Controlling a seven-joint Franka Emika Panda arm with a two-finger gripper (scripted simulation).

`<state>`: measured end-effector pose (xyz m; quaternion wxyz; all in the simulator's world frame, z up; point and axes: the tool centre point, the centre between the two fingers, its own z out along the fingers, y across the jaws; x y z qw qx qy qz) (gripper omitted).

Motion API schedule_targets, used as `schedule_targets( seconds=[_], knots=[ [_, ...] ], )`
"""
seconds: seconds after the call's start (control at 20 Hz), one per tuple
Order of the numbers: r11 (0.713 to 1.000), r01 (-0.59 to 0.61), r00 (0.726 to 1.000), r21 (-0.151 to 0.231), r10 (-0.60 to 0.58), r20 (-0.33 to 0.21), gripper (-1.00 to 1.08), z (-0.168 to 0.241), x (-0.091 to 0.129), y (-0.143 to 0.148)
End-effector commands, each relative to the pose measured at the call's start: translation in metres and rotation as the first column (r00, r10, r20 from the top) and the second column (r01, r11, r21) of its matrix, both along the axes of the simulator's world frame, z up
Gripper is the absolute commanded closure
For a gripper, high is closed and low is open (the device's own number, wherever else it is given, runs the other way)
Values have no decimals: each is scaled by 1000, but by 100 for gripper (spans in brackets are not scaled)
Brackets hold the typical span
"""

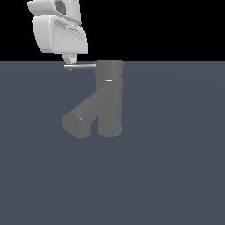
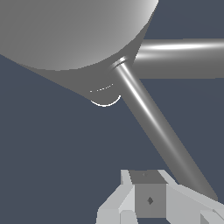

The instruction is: Turn on the faucet by rotating a designated handle.

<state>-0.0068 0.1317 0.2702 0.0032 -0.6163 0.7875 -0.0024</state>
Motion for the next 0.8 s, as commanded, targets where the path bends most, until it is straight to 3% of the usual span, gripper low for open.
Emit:
schedule_targets(
  seconds=[0.0, 0.75],
  knots=[
    [1000, 1, 1000, -3, -1, 0, 108, 0, -3, -3],
    [1000, -2, 1000, -2, 2, -3, 108, 0, -45, -26]
  ],
)
